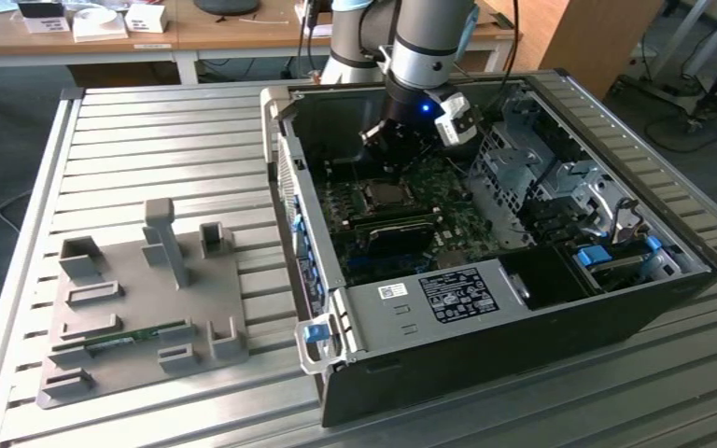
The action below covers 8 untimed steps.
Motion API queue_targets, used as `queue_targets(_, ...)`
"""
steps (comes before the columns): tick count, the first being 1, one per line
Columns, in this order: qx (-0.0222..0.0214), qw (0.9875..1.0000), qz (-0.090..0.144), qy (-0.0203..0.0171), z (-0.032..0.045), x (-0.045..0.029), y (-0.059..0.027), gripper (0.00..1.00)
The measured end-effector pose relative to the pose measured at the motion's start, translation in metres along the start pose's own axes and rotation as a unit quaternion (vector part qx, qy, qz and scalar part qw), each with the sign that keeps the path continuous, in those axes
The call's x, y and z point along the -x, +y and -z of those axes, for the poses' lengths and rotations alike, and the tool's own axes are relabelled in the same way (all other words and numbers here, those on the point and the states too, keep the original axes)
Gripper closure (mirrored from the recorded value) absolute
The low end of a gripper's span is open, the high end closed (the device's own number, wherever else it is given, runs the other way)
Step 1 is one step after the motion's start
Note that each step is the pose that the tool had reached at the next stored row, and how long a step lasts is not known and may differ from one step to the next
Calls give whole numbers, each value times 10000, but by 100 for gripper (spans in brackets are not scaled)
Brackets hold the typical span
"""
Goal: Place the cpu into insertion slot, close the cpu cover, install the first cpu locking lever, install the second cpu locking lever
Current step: 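Close the cpu cover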
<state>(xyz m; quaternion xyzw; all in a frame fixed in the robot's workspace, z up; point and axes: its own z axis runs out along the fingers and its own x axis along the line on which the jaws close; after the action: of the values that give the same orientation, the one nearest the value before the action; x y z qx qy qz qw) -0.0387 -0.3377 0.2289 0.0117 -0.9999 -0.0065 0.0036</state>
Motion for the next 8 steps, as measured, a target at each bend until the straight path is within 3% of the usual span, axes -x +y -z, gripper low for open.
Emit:
queue_targets(4, -4, 9999, 1, -158, -8, -8, 0, 89)
queue_targets(8, -5, 9999, -3, -172, -13, -19, 0, 89)
